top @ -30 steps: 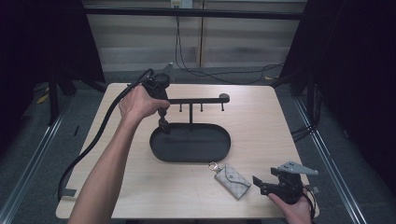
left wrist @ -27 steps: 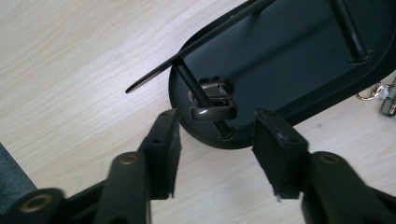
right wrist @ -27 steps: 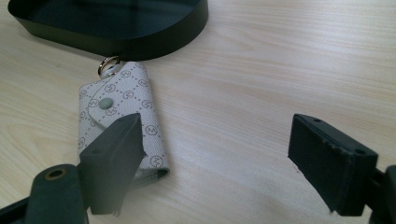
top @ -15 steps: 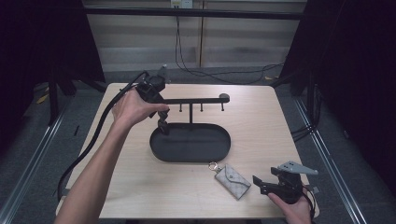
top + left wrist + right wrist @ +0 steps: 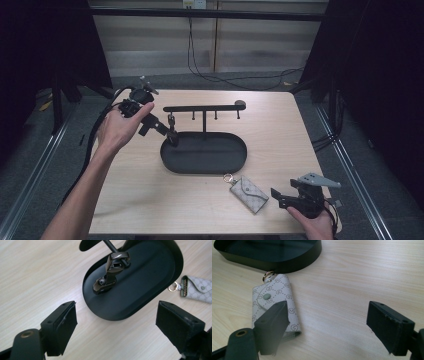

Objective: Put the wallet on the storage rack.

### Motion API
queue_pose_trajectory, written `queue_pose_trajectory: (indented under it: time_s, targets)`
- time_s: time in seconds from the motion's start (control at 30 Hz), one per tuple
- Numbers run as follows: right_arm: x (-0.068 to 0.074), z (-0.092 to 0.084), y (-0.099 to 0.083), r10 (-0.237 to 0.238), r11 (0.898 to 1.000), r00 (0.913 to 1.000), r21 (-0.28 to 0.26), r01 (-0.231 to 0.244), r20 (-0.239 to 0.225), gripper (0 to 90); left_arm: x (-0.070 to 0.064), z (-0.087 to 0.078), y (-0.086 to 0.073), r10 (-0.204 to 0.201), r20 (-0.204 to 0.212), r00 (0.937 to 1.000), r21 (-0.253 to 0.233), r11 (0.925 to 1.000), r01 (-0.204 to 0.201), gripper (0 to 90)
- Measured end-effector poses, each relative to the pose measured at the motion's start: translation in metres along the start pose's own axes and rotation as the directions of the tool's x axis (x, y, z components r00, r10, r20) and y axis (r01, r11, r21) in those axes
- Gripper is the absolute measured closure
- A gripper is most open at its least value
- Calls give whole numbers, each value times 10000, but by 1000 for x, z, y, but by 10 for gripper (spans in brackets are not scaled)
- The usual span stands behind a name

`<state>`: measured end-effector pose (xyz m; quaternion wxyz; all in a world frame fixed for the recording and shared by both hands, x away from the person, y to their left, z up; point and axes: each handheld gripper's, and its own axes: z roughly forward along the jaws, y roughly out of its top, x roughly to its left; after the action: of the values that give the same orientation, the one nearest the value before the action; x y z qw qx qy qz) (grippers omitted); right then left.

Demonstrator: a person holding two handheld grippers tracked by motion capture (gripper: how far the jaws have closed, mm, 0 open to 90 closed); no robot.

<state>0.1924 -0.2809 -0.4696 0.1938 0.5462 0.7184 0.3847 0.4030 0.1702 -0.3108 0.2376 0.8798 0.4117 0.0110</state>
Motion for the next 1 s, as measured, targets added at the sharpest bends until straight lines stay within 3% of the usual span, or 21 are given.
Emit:
queue_pose_trajectory:
  time_s: [0.07, 0.13, 0.23, 0.33, 0.43, 0.53, 0.57, 0.67, 0.7, 0.8, 1.0]
  targets:
    - [0, 1, 0, 3, 10000, 10000, 20, -3, 23, 174, 2, -2, -7, 150, 180, 9997, -378, 9992, -144, 170]
    - [0, 0, 0, -12, 10000, 10000, -7, 12, 8, 174, 1, -2, -13, 11, -146, 9999, -467, 9989, -18, 169]
    - [0, 0, 0, -1, 10000, 10000, 9, 1, 33, 174, 0, -3, -23, 203, -89, 9998, -838, 9963, -209, 174]
    - [0, 0, 0, 21, 10000, 10000, -26, -21, 36, 174, -2, -4, -32, 484, -454, 9978, -1236, 9909, -536, 175]
    - [-1, 1, 0, 101, 9999, 9999, -22, -101, 27, 174, 0, -4, -42, 493, -32, 9988, -1342, 9897, -493, 175]
    - [-1, 2, 1, 191, 9998, 9998, -7, -191, 61, 174, 2, -2, -54, 553, -161, 9983, -1714, 9835, -572, 174]
    - [-1, 1, 1, 202, 9998, 9998, -9, -202, 60, 174, 3, 0, -59, 494, -122, 9987, -1777, 9828, -508, 174]
    - [-1, 1, 1, 253, 9997, 9997, -69, -253, 55, 174, 6, 2, -71, 31, -573, 9984, -2204, 9753, -157, 175]
    - [-2, 1, 1, 256, 9996, 9997, -77, -256, 57, 174, 7, 2, -74, 0, -359, 9994, -2132, 9770, -76, 176]
    - [-2, 0, 2, 333, 9994, 9994, 0, -333, -27, 185, 4, 1, -84, -114, -1152, 9933, -2488, 9684, -177, 197]
    - [-3, -2, 2, 355, 9993, 9992, -107, -357, -176, 186, 3, 10, -111, -477, -947, 9944, -2965, 9549, 175, 214]
